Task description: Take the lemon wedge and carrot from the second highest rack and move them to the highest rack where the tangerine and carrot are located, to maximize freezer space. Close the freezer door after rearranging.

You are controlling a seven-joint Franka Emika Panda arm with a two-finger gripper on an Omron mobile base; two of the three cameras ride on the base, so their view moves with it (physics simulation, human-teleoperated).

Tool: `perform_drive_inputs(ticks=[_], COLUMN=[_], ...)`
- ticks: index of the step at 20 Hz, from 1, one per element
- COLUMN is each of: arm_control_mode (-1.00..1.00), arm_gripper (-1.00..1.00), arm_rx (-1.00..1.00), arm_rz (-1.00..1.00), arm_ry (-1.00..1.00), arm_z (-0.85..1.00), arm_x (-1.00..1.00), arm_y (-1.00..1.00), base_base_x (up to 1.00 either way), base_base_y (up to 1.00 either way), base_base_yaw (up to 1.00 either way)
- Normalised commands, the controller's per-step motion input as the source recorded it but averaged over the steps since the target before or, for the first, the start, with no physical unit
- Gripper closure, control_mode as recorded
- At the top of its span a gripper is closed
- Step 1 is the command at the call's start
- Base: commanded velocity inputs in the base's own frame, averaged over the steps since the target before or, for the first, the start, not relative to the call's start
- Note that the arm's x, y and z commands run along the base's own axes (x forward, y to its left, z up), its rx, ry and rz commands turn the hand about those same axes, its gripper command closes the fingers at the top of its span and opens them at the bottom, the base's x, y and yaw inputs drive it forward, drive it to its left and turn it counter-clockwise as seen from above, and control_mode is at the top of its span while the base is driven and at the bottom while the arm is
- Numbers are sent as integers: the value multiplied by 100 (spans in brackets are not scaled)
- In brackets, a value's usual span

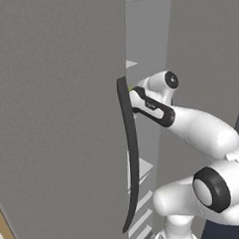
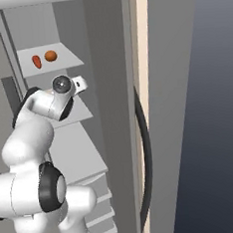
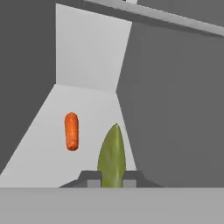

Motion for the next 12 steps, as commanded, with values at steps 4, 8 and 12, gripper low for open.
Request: perform_drive_inputs(ticks=[4,8,12], arm_control_mode=[-100,-100,-100], arm_gripper=[100,100,100], arm_rx=[2,3,3], arm_rz=[0,0,0], arm_ry=[1,3,6], arm_z=[100,100,96], arm_x=[-38,-34,-13], arm_y=[0,0,0], base_base_x=[0,0,0], base_base_y=[0,0,0], base_base_yaw=[0,0,0])
